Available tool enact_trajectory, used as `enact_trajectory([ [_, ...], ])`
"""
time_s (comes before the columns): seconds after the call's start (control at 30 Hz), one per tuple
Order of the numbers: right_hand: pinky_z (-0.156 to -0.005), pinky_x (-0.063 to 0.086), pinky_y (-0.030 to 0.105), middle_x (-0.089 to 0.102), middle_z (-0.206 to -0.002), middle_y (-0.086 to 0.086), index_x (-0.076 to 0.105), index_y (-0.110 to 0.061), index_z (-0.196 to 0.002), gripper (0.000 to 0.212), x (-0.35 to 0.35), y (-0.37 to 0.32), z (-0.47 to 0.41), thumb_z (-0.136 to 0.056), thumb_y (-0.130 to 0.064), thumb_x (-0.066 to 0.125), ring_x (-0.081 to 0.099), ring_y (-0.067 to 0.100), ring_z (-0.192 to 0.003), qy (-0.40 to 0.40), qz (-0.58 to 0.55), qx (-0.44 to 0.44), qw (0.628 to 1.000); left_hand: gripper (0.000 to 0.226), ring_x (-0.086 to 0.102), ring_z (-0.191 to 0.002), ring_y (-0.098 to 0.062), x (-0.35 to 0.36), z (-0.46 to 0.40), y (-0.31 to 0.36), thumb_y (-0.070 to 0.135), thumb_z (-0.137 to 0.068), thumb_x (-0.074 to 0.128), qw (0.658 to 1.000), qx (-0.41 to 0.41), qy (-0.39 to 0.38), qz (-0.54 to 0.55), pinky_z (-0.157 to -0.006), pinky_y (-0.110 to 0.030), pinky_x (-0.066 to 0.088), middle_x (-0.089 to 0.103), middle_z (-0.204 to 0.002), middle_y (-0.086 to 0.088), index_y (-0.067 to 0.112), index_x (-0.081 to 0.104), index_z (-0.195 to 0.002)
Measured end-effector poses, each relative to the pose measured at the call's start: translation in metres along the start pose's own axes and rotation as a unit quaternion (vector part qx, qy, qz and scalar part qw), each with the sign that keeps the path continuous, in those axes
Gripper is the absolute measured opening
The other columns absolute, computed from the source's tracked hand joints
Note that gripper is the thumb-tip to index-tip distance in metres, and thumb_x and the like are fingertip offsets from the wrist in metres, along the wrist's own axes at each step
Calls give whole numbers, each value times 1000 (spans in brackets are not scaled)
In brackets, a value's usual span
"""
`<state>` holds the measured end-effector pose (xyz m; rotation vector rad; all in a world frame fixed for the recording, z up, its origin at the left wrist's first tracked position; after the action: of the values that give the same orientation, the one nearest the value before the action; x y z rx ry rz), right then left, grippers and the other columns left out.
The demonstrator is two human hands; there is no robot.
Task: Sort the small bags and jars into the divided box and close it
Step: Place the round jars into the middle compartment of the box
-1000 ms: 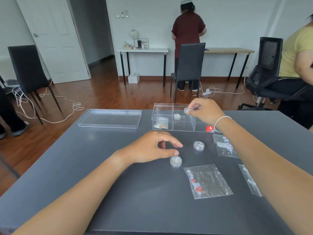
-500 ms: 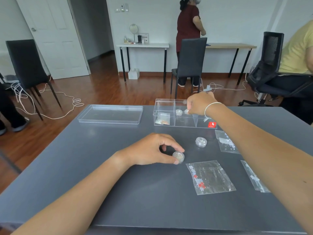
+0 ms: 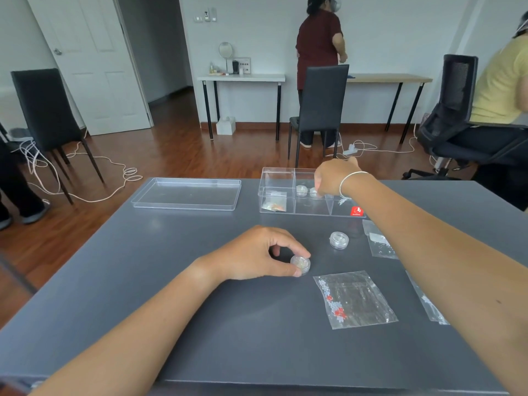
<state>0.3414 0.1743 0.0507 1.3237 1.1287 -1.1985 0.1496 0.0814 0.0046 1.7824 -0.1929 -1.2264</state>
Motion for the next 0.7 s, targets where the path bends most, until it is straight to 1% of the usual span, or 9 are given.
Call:
enact_trajectory([
  [0.1,-103,23,49,68,-97,6,67,-17,-86,14,-2,1,4,-82,-18,53,55,28,-96,17,-19,-5,1000,23,43,-69,-1,0,1,0,25,-72,74,1000,-3,2,-3,-63,-7,34,62,-86,22,37,68,-91],
  [0.2,-103,24,47,69,-99,3,68,-20,-83,22,-9,5,18,-84,-16,47,55,27,-97,70,-85,-14,994,22,42,-68,-1,0,1,0,26,-72,74,1000,-7,4,-6,-61,-6,33,61,-87,19,37,68,-91],
  [0.33,-95,28,40,69,-98,-4,68,-23,-81,17,-14,11,59,-85,-20,51,53,22,-98,152,-194,-48,968,22,41,-66,-1,-1,0,0,24,-72,74,1000,-5,11,-6,-60,-5,32,61,-88,15,35,69,-91],
  [0.4,-91,33,36,68,-91,-8,66,-25,-76,11,-12,12,83,-83,-21,58,52,15,-90,166,-257,-75,949,22,41,-66,-1,-1,0,-1,24,-72,74,1000,-7,15,-4,-60,-5,32,61,-88,15,34,69,-91],
  [0.43,-86,36,27,67,-87,-11,65,-27,-74,11,-10,14,95,-82,-22,60,52,10,-83,159,-295,-86,938,22,41,-66,-2,-2,-1,-1,23,-72,74,1000,-8,18,-4,-60,-6,32,61,-88,15,34,70,-91],
  [0.5,-70,37,9,64,-80,-19,63,-34,-70,13,-6,16,112,-79,-24,65,52,3,-74,123,-339,-101,927,22,41,-66,-2,-3,-1,-1,23,-73,73,1000,-8,23,-5,-60,-6,33,62,-87,14,34,70,-91],
  [0.53,-65,37,6,63,-80,-21,63,-37,-70,13,-3,16,117,-77,-27,66,52,4,-73,104,-344,-105,927,22,41,-66,-2,-4,-2,-1,23,-73,73,1000,-8,27,-6,-60,-6,33,62,-88,14,35,70,-90],
  [0.63,-65,38,9,63,-86,-22,63,-40,-78,8,10,18,123,-75,-35,68,51,6,-79,50,-347,-108,930,22,41,-65,-3,-5,-2,-2,24,-73,73,999,-8,39,-9,-61,-7,35,64,-89,14,36,69,-90],
  [0.7,-65,37,11,60,-90,-23,62,-39,-86,14,18,18,124,-73,-38,69,49,3,-82,11,-334,-111,936,22,41,-65,-3,-6,-2,-3,24,-73,73,999,-8,48,-6,-60,-7,35,64,-87,18,37,69,-89],
])
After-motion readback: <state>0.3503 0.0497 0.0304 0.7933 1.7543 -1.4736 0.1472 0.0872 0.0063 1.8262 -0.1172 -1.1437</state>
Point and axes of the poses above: each hand's wrist, its own z-axis away from the middle knuckle, its own x-axis out of the palm, y = z × x, the point moved 4 cm from there along -z, towards the middle knuckle
